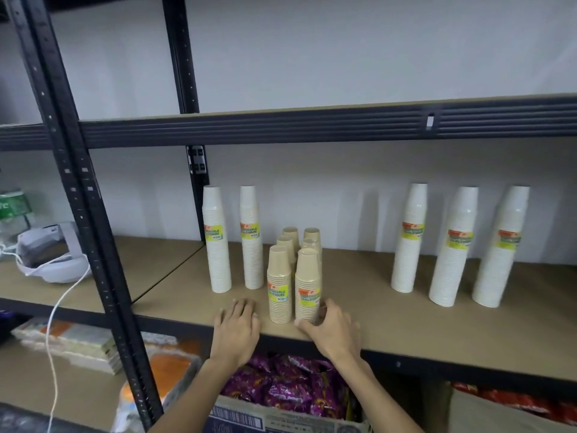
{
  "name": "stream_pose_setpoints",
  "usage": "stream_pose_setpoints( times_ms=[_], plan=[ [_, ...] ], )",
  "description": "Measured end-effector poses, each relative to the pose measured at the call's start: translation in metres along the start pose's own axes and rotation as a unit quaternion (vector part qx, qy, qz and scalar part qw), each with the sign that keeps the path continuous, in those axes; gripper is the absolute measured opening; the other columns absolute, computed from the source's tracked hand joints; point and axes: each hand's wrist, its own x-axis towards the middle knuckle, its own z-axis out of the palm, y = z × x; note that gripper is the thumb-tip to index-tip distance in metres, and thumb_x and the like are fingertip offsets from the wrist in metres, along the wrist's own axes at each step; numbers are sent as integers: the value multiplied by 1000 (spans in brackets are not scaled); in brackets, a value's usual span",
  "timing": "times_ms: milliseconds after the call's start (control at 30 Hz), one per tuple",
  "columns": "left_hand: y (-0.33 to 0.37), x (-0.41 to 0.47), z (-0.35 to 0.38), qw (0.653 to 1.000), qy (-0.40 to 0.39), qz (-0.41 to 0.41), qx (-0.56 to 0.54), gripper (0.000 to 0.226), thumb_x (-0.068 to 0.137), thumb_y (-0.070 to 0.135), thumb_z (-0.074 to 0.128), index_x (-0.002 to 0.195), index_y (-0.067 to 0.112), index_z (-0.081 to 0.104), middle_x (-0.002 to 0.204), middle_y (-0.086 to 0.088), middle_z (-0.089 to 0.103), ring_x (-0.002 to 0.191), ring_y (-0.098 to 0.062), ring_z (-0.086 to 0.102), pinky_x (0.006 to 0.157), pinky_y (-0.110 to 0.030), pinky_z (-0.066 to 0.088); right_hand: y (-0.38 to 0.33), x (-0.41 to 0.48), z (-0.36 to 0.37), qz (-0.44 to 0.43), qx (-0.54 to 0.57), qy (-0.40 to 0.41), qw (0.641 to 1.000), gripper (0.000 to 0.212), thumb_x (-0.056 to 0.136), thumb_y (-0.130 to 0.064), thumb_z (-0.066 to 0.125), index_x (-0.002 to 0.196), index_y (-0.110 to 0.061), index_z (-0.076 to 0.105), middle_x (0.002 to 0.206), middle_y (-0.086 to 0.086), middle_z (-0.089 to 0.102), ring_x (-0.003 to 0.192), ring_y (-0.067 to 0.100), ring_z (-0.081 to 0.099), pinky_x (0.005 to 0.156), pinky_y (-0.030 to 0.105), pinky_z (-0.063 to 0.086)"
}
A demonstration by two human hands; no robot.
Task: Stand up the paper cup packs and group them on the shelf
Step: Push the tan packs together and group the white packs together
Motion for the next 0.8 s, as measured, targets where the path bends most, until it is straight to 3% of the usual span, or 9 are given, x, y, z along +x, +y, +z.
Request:
stream_pose_setpoints(
  times_ms=[200, 333, 467, 633, 800],
  plan=[
    [9, -14, 3, 999, 18, -30, 2, 65, 95, 40, 10, 135, 15, 55, 142, -5, 53, 138, -22, 40, 115, -46, 27, -2, 0, 6, 15, -22, 23, 999, 75, 60, -86, 55, 113, -32, 59, 110, -11, 70, 105, 17, 64, 91, 40, 46],
    [15, -36, 3, 998, 59, -5, -18, 56, 100, 38, 19, 133, 14, 58, 140, -4, 56, 137, -20, 42, 118, -42, 23, 4, -2, -3, -6, -2, -15, 1000, 78, 62, -85, 58, 117, -30, 60, 114, -9, 70, 107, 18, 64, 92, 41, 49],
    [29, -66, 0, 986, 116, 112, -35, 48, 100, 34, 29, 115, 12, 69, 121, -5, 67, 119, -23, 57, 114, -39, 29, 31, 0, -31, 0, 75, -70, 995, 79, 70, -67, 73, 133, -22, 55, 122, -4, 66, 111, 15, 62, 94, 37, 52],
    [108, -64, 2, 946, 164, 262, -96, 36, 96, 25, 42, 115, 9, 68, 122, -7, 66, 120, -25, 57, 105, -43, 41, 82, 6, -76, 43, 92, -18, 995, 58, 83, -45, 72, 132, -20, 56, 124, -1, 65, 112, 16, 61, 98, 38, 50],
    [205, -25, -6, 950, 76, 265, -143, 40, 97, 28, 41, 131, 14, 56, 139, -3, 56, 130, -19, 49, 103, -33, 45, 118, 15, -107, 91, 102, 30, 990, 52, 88, -27, 67, 136, -17, 51, 130, 6, 61, 124, 24, 55, 105, 36, 44]
  ],
)
